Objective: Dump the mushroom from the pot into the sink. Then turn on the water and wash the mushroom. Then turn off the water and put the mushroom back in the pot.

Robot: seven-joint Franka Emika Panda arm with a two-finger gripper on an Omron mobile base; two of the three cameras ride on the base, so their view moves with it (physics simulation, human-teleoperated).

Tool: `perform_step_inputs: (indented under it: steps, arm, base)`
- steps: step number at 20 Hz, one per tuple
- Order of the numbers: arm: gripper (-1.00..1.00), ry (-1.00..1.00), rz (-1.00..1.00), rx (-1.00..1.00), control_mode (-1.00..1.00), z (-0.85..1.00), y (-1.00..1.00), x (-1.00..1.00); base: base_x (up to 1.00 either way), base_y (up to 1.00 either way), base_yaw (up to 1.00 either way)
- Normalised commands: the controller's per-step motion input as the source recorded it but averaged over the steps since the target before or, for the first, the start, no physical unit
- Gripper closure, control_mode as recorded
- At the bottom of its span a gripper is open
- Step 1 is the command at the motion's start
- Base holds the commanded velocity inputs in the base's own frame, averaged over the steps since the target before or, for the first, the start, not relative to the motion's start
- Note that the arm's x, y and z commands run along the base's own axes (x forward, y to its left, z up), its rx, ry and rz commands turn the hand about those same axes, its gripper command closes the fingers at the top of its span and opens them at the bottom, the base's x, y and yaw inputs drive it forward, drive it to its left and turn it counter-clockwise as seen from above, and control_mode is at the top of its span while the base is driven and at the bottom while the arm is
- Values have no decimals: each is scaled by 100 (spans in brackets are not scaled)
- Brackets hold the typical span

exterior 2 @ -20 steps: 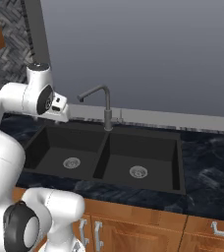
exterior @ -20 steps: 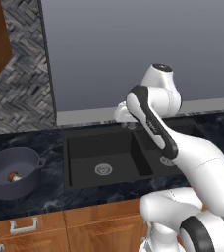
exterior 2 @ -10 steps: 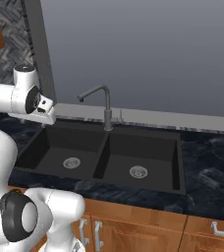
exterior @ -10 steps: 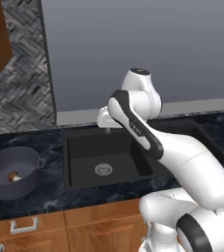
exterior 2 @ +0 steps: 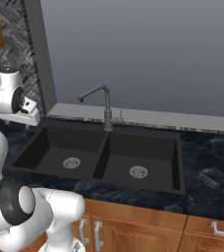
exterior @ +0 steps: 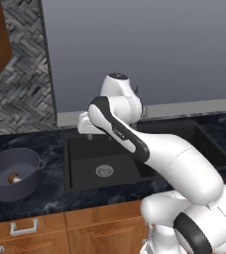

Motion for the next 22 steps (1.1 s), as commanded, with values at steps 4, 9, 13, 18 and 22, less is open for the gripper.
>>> perform_step_inputs:
  steps: [4, 9, 13, 18, 22]
  arm:
    - [-100, 5, 0, 0, -100, -7, 64, 0]
    - [-100, 5, 0, 0, -100, -11, 56, 0]
    - [-100, 0, 0, -3, -100, -12, 33, 0]
    - [-100, 0, 0, -2, -100, -17, 28, 1]
    - [-100, 0, 3, -4, -100, -21, 40, 8]
  base:
    - [0, 0, 0]
    - [0, 0, 0]
    - [0, 0, 0]
    - [0, 0, 0]
    - [0, 0, 0]
